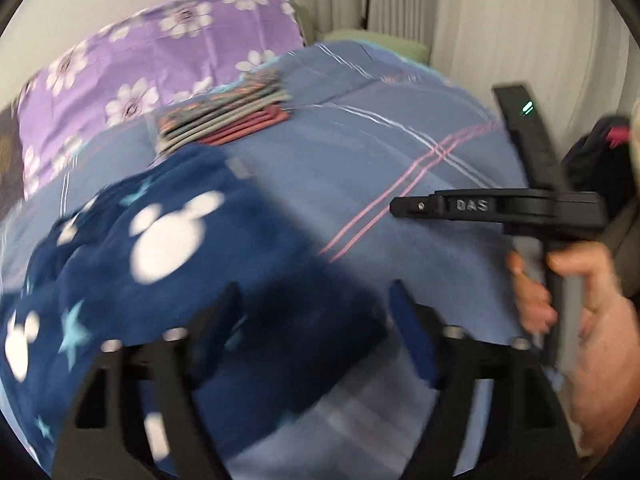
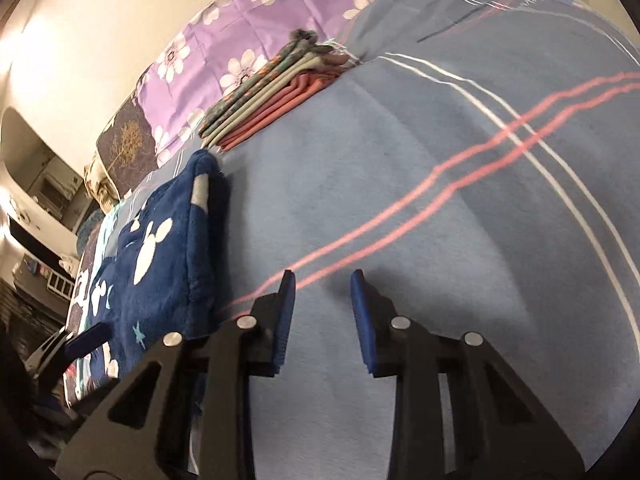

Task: Fold small clothes

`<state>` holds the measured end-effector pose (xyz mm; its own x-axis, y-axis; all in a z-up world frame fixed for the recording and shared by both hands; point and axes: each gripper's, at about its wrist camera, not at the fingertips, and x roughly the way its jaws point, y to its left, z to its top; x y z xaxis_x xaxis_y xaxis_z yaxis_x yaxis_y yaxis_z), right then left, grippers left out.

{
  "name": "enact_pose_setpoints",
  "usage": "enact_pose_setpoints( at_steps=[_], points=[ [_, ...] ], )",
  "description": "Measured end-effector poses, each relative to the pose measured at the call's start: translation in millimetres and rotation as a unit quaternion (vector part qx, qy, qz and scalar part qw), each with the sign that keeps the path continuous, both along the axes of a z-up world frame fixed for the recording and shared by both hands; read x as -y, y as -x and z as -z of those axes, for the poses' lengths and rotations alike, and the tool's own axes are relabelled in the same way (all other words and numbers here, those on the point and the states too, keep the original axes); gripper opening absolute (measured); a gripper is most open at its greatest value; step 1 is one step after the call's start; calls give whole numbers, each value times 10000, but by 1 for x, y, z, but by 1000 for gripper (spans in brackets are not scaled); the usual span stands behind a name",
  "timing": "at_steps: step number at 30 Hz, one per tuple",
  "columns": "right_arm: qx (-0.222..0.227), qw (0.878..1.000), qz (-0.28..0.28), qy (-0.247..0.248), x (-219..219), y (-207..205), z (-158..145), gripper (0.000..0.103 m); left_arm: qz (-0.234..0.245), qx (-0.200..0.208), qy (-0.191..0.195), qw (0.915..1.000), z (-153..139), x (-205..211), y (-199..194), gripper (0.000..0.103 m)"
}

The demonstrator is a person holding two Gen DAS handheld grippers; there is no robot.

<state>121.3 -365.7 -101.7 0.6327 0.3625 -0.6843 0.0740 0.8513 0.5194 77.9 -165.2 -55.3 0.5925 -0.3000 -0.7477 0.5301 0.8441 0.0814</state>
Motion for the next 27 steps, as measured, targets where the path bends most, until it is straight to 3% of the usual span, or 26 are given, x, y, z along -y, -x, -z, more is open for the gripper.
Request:
enact_pose_setpoints(
  at_steps=[4,5,6,8,9,12,16,17,19,24,26,27],
  points=[
    [9,9999,-116,-25,5,2,1,31,-81,-52,-544,9985,27,39,-18,79],
    [28,9998,-171,-5,5,1,0,31,-223,-48,-641,9977,33,38,-22,65],
    [55,9997,-234,4,3,0,-1,34,-368,-71,-623,9974,33,29,-24,40],
    [102,9990,-431,40,-2,-6,-4,35,-617,-245,-196,9976,28,0,-28,21],
    [117,9985,-533,52,-6,-10,-5,35,-709,-379,3,9968,25,-13,-31,18],
    [60,9949,-996,110,-28,-31,-7,36,-988,-649,517,9916,19,-49,-32,14],
    [-210,9818,-1885,65,-75,-78,1,36,-909,-578,429,9933,22,-48,-24,15],
    [-289,9795,-1993,9,-84,-88,4,37,-883,-555,393,9938,23,-45,-23,15],
    [-343,9764,-2120,-231,-97,-111,5,50,-857,-546,371,9941,25,-44,-15,16],
    [-478,9713,-2315,-270,-122,-148,3,58,-831,-636,511,9932,25,-50,-19,15],
    [-571,9680,-2411,-394,-131,-157,3,57,-728,-585,512,9943,25,-48,-17,15],
    [-637,9646,-2503,-537,-135,-159,3,43,-673,-579,523,9947,25,-47,-16,15]
  ],
)
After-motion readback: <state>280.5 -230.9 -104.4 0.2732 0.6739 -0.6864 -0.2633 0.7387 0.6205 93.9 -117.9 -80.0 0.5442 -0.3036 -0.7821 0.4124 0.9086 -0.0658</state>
